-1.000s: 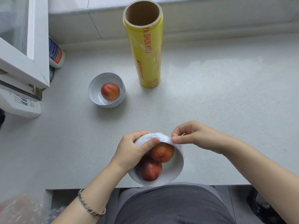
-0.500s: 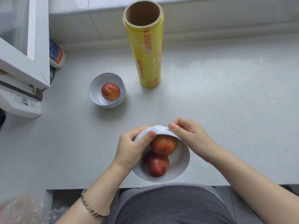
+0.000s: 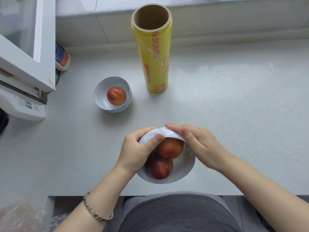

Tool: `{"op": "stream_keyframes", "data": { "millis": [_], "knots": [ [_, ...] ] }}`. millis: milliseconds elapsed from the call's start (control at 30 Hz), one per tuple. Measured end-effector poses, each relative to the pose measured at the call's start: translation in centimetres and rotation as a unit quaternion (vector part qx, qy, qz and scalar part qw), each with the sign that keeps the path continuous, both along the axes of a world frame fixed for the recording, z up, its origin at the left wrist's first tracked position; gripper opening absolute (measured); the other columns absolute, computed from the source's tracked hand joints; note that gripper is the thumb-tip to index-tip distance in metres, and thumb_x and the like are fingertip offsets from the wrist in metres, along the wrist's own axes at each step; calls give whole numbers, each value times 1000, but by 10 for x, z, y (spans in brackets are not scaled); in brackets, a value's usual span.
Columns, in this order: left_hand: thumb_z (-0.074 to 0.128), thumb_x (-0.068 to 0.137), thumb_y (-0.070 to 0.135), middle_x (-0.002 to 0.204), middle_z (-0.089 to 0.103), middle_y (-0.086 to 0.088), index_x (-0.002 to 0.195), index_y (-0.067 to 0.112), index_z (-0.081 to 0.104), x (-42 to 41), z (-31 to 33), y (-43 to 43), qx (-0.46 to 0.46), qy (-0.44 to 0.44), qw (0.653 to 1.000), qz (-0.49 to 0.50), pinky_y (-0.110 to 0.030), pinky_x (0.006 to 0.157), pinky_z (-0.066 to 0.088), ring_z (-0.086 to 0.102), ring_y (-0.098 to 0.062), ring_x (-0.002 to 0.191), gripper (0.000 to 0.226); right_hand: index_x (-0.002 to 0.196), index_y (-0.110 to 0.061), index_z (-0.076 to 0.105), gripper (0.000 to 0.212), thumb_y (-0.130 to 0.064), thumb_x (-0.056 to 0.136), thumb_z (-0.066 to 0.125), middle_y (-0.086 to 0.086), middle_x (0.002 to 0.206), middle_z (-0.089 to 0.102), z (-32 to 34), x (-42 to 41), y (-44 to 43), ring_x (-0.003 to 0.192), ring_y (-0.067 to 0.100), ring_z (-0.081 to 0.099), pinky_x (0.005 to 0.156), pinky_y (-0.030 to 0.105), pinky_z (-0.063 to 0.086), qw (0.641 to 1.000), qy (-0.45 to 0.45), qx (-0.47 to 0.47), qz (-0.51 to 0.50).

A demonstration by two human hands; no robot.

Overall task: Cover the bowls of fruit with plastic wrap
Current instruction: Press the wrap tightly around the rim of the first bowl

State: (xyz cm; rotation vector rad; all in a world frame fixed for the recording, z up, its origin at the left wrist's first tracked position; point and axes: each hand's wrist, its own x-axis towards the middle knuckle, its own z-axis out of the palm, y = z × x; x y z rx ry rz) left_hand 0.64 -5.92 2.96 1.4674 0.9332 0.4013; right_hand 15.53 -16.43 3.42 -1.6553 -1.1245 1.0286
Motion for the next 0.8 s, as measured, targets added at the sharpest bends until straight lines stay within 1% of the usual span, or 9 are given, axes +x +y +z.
{"op": "stream_keyframes", "data": {
  "millis": [67, 200, 267, 433, 533, 600, 667, 733, 800],
  "knots": [
    [66, 51, 57, 75, 70, 24, 77, 34, 68, -1, -1, 1, 13, 12, 1000, -20, -7, 71, 45, 63, 7, 75, 35, 121, -22, 59, 48, -51, 91, 34, -19, 123, 53, 1, 8, 7, 121, -9, 44, 97, 0, 27, 999, -12, -46, -20],
    [66, 51, 57, 80, 70, 26, 85, 38, 67, -3, 0, 2, 20, 11, 999, -39, -9, 74, 46, 64, 7, 81, 39, 115, -22, 62, 45, -47, 87, 36, -14, 121, 58, 5, 0, 16, 118, -8, 48, 102, 10, 32, 998, 45, -8, 32],
    [66, 53, 55, 81, 70, 27, 84, 37, 67, -4, 0, 4, 17, -3, 999, -35, -8, 74, 46, 64, 7, 82, 36, 115, -20, 63, 46, -45, 85, 37, -17, 119, 58, 1, -7, 13, 117, -8, 50, 101, 11, 34, 998, 40, 13, 45],
    [66, 52, 54, 76, 71, 21, 80, 28, 70, -7, -6, 4, -9, -3, 1000, -1, -9, 71, 46, 64, 5, 77, 38, 108, -31, 63, 39, -51, 83, 43, -17, 113, 65, -8, 0, -6, 111, -4, 56, 96, 12, 38, 1000, 26, 13, -2],
    [64, 54, 55, 75, 72, 18, 77, 29, 71, -7, -7, 6, -18, 0, 1000, 24, -11, 71, 47, 63, 3, 76, 36, 103, -31, 64, 45, -60, 72, 50, -14, 106, 70, -15, 13, -16, 109, -2, 58, 93, 11, 39, 988, 125, -22, -84],
    [65, 56, 58, 77, 72, 13, 72, 30, 75, -7, -11, 6, -48, -11, 998, 50, -19, 74, 49, 63, -5, 79, 34, 113, -29, 59, 68, -69, 58, 65, -8, 113, 68, -19, 17, -18, 113, 5, 57, 96, 19, 43, 961, 255, -62, -93],
    [70, 57, 60, 78, 72, 8, 71, 29, 76, -4, -12, 1, -107, -21, 991, 81, -32, 80, 49, 62, -15, 83, 35, 121, -23, 55, 87, -66, 49, 75, 0, 120, 65, -23, 12, -19, 113, 15, 60, 93, 29, 48, 927, 356, -96, -70],
    [72, 66, 55, 75, 72, 5, 70, 24, 76, 0, -9, -6, -156, -20, 982, 102, -33, 78, 49, 62, -16, 80, 31, 119, -21, 58, 74, -54, 55, 77, 3, 112, 68, -25, 5, -18, 103, 17, 64, 81, 29, 52, 927, 357, -94, -68],
    [65, 70, 51, 80, 73, -1, 77, 17, 74, 0, -8, -7, -194, -4, 978, 82, -31, 75, 51, 65, -17, 80, 37, 108, -21, 64, 45, -39, 67, 69, -1, 93, 73, -21, 1, -16, 87, 12, 67, 68, 20, 52, 934, 331, -78, -108]
  ]
}}
